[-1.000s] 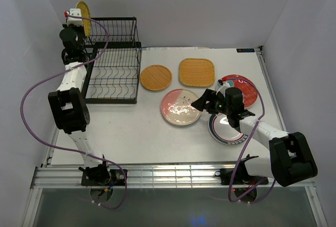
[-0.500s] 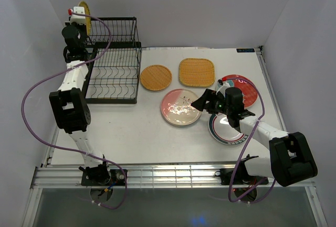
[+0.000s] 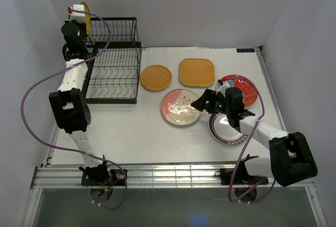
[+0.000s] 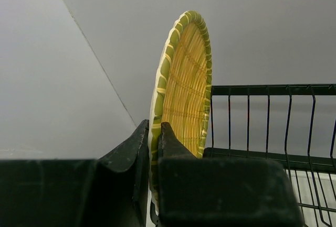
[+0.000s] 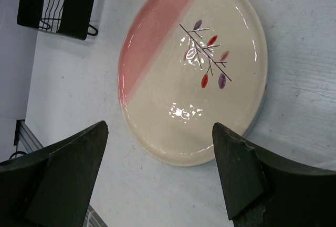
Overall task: Load the plates into the dish rack
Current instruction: Insert the plate into the dish rack.
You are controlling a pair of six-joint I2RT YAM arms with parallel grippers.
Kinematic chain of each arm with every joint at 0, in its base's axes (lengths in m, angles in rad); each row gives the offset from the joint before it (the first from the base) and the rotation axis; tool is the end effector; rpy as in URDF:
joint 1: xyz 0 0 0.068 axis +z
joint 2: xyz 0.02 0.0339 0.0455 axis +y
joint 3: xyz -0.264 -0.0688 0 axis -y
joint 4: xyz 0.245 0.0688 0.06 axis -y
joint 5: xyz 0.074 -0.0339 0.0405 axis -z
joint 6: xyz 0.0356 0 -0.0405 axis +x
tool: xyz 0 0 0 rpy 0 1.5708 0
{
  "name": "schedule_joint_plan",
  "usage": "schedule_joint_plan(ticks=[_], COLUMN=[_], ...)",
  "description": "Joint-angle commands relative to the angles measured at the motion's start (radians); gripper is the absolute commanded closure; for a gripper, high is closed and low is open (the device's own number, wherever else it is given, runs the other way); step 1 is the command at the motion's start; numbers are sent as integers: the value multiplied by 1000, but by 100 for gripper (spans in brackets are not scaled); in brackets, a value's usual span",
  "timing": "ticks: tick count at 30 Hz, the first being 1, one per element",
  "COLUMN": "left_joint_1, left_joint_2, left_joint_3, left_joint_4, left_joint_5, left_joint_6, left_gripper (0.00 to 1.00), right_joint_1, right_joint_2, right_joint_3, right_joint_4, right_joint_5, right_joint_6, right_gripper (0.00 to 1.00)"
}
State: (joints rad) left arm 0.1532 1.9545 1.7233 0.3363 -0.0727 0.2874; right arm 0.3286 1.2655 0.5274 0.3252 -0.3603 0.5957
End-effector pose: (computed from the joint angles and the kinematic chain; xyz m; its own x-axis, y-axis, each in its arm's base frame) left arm 0.4739 0.0758 0.3721 0.0360 0.2916 -0.9559 -0.2438 0.9301 0.2746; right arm 0.2426 0.0960 0.2018 -0.6553 0.3313 -0.6788 -0.2899 0.7196 0.6310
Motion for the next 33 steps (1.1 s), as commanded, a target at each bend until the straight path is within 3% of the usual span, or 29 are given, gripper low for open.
schedule_joint_plan(ticks=[1,20,25,33], left_joint_1=[-6,-3,0,5], left_joint_2=[-37,-43,-51,-54], left_joint_3=[47,134,125,116], left_joint_4=[-14,-160,-160,-164], left_joint_5=[-4,39,39,42], left_joint_6=[-13,-88,-86,-82], left_gripper=[88,85,71,66], right_joint_1=[1,1,1,1], right_joint_2=[3,2,-2,-2], right_joint_3=[34,34,34,34], right_joint_4=[44,43,43,43], right_joint_5=[-16,-20,-20,-22], right_joint_6=[-4,-7,-5,-5], right_gripper=[14,14,14,14])
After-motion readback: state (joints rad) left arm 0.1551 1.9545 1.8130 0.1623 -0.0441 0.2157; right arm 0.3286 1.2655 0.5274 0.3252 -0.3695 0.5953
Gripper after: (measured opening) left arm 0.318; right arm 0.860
